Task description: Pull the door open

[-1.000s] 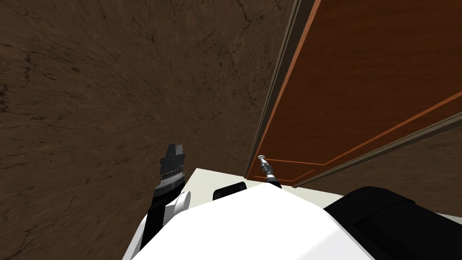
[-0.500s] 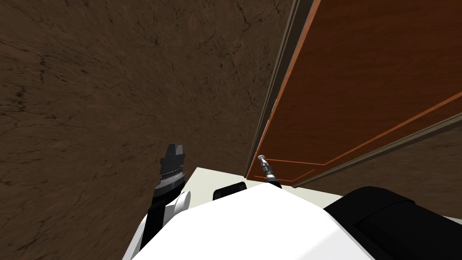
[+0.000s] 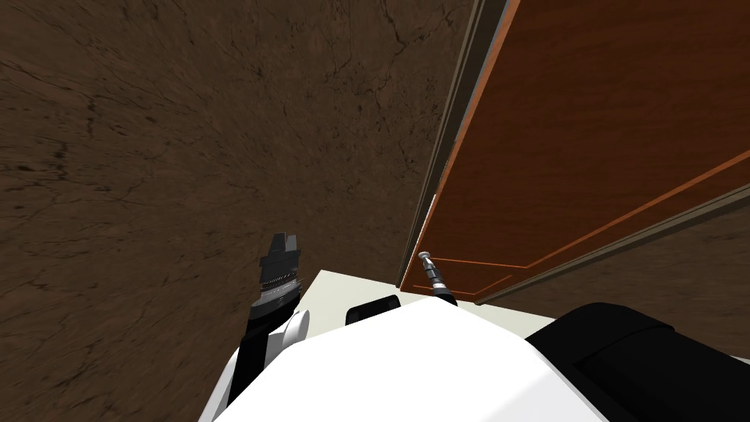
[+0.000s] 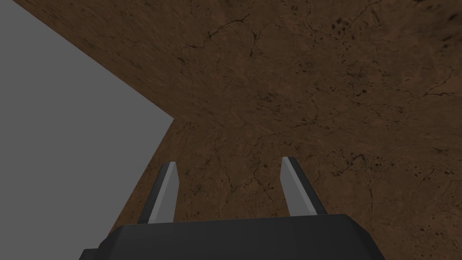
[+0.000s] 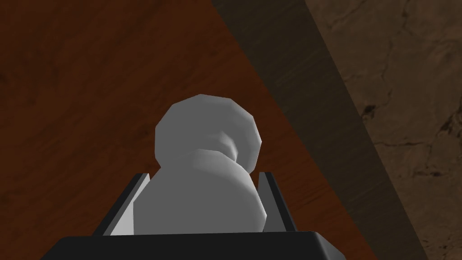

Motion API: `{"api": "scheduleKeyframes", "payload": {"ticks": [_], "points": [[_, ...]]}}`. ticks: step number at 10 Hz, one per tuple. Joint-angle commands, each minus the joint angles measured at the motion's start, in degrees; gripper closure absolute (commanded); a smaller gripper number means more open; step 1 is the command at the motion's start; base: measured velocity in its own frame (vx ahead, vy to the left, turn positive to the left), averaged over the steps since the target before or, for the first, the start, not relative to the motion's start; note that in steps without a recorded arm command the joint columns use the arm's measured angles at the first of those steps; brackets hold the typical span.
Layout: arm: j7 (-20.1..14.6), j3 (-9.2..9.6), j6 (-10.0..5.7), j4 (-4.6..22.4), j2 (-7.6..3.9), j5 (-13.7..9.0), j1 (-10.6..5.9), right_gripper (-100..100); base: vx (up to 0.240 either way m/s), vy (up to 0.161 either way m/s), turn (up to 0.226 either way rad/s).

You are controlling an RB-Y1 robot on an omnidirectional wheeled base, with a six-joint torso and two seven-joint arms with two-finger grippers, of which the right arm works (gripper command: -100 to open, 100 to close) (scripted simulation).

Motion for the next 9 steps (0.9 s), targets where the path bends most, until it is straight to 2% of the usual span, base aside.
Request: {"api": "scheduleKeyframes", "payload": {"ticks": [1, 3, 5, 6, 7, 9], "points": [[-1.62, 0.29, 0.00, 0.09, 0.15, -0.13, -0.06, 100, -0.020, -0.002, 0.012], [-5.37, 0.69, -0.10, 0.14, -0.09, -0.78, -0.10, 100, -0.028, -0.002, 0.028], [-8.24, 0.90, -0.15, 0.16, -0.21, -1.11, -0.13, 100, -0.025, -0.005, 0.022], [-8.50, 0.90, -0.15, 0.16, -0.21, -1.11, -0.13, 100, -0.020, 0.000, 0.012], [-10.78, 1.10, -0.20, 0.19, -0.33, -1.43, -0.15, 100, -0.023, -0.002, 0.022], [-13.13, 1.32, -0.25, 0.22, -0.46, -1.79, -0.17, 100, -0.031, -0.005, 0.026]]}}
